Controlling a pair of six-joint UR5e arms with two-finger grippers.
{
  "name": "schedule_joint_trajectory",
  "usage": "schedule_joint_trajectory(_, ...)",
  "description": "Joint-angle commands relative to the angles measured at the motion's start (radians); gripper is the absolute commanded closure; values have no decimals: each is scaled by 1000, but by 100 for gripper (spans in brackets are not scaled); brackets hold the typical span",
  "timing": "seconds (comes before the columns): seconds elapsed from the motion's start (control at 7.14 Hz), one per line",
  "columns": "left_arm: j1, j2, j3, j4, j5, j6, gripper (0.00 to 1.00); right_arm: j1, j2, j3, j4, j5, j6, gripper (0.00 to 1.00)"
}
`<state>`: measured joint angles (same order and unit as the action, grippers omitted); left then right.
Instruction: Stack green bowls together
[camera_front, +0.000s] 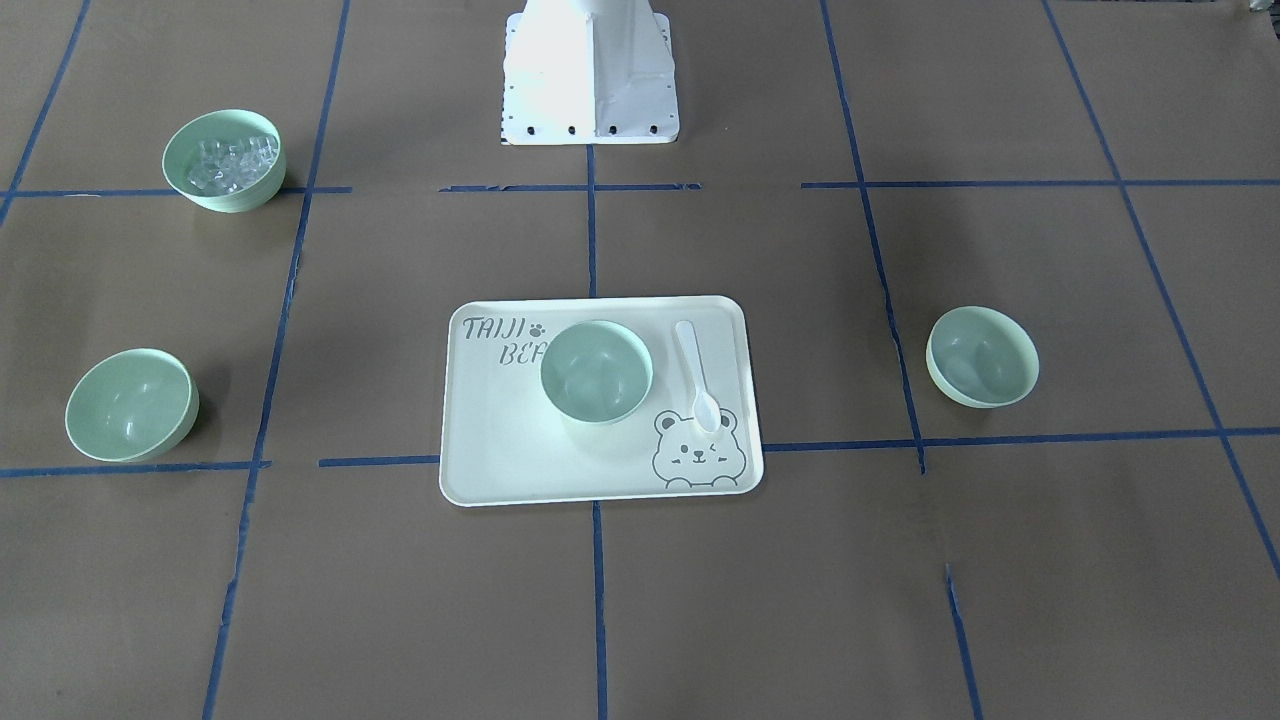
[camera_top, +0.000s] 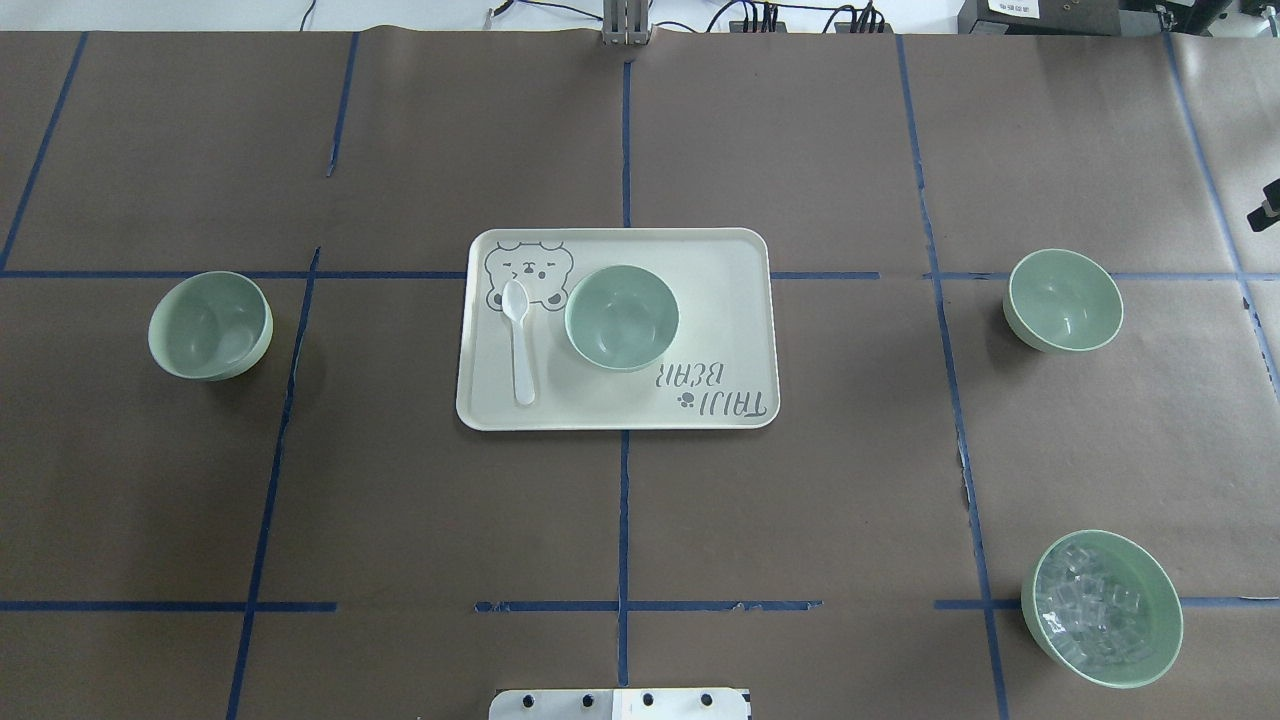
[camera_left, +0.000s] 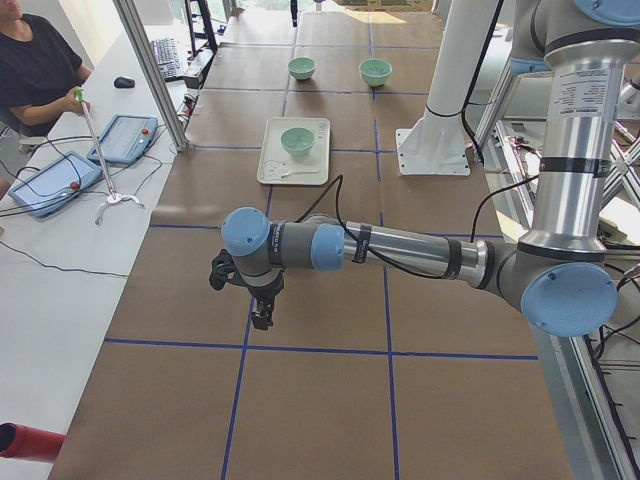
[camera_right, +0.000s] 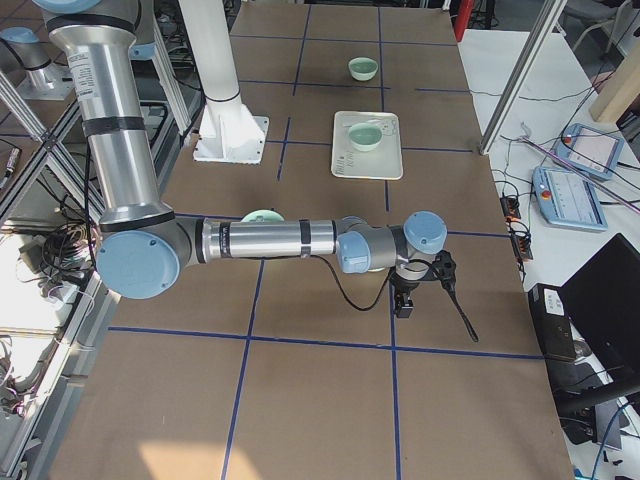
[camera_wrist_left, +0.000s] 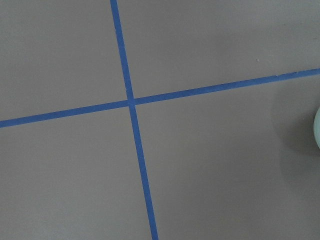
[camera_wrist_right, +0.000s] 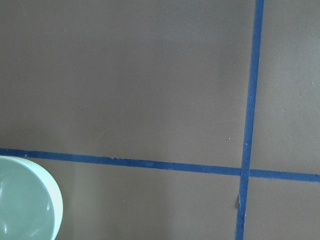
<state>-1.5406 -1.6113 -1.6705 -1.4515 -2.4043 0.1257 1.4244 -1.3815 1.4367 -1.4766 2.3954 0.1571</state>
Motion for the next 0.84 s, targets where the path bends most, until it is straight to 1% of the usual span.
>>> schedule_joint_trajectory(0.0, -22, 1, -17, 8, -9, 47, 0, 52, 57, 1, -139, 24, -92, 0)
schedule_joint_trajectory(0.14, -24, -7, -8, 29, -3, 52, 0, 56, 79, 5, -146, 18, -106, 0)
schedule_joint_trajectory(0.28, -27, -4, -35, 30, 17, 51, 0, 48, 70, 23, -137, 15, -93, 0)
schedule_joint_trajectory(0.42, -26, -3, -34, 27, 17, 52, 0, -28, 64, 28, -128, 13, -93, 0)
schedule_joint_trajectory(0.56, -26, 5, -37, 19, 8, 61, 0, -100, 62, 22, -44, 8, -87, 0)
schedule_joint_trajectory(0.7, -29, 11, -43, -7, 7, 60, 0, -145, 46, 7, 52, 14, -77, 0)
